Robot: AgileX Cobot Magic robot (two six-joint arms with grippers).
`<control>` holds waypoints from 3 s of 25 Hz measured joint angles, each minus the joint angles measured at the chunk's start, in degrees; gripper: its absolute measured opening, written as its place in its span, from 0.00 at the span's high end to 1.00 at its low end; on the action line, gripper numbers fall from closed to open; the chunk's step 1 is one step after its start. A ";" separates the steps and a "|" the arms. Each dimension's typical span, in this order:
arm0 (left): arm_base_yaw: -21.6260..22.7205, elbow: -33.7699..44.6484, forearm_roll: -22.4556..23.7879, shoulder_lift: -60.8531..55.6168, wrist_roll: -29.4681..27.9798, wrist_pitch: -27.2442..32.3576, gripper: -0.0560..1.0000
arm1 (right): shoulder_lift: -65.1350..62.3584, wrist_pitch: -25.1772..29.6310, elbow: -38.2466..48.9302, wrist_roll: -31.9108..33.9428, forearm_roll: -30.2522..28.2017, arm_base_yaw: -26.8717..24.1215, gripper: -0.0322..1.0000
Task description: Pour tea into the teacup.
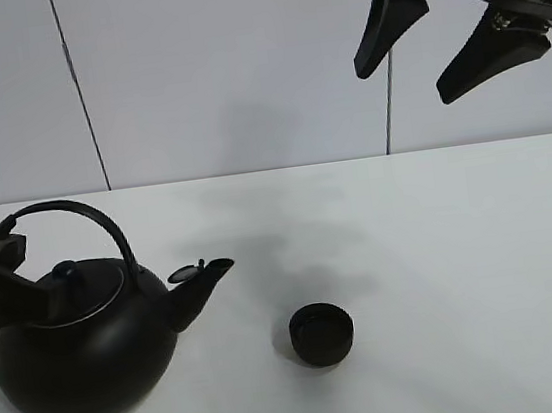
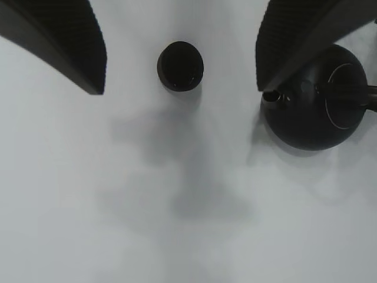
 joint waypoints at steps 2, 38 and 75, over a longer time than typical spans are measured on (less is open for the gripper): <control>0.00 0.00 0.62 0.00 1.79 0.17 0.83 | 0.00 -0.06 0.00 0.00 0.00 0.00 0.49; -0.11 -0.20 2.21 -0.55 5.26 2.43 0.84 | 0.00 0.00 0.00 0.00 -0.05 0.00 0.49; 0.05 -0.64 1.14 -1.13 2.31 9.09 0.63 | 0.00 -0.07 0.00 0.00 -0.05 0.00 0.49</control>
